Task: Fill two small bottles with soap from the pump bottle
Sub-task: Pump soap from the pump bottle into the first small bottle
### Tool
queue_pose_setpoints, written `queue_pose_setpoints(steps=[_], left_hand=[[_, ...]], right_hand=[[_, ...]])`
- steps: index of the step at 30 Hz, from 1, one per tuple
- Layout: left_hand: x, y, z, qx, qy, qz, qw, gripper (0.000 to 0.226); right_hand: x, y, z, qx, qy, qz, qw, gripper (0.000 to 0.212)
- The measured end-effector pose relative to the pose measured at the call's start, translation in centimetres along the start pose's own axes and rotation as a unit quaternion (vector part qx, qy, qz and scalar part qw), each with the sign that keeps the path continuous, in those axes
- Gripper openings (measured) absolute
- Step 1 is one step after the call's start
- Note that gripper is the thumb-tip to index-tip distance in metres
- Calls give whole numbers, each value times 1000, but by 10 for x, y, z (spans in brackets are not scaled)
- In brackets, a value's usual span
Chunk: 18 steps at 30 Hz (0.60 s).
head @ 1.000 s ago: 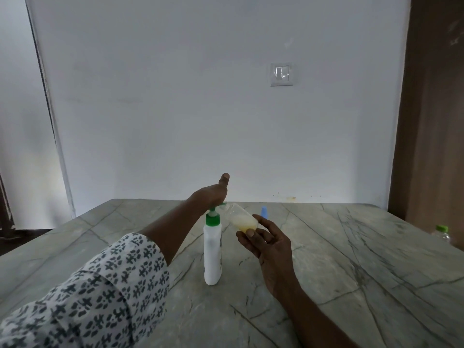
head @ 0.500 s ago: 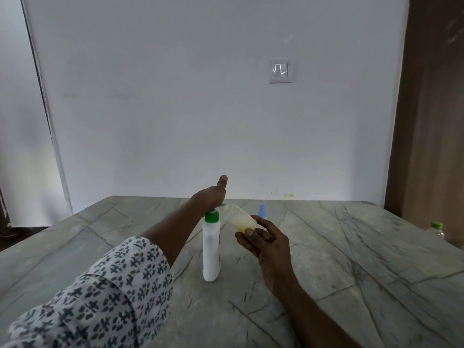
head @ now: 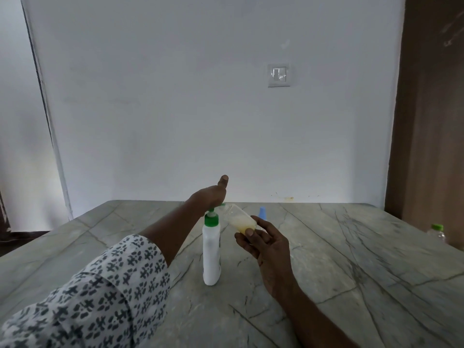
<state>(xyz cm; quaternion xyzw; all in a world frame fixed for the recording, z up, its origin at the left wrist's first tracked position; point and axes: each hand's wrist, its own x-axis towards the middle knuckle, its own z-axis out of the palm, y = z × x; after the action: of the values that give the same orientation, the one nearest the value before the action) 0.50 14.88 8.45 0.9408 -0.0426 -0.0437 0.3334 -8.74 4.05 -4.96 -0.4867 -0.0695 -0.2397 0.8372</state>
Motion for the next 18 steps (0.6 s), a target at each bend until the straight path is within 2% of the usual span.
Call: queue_pose_setpoints(steps=[18], left_hand=[[-1, -4, -2, -28, -6, -3, 1000, 86]], right_hand=[[0, 4, -1, -11, 1, -6, 1000, 37]])
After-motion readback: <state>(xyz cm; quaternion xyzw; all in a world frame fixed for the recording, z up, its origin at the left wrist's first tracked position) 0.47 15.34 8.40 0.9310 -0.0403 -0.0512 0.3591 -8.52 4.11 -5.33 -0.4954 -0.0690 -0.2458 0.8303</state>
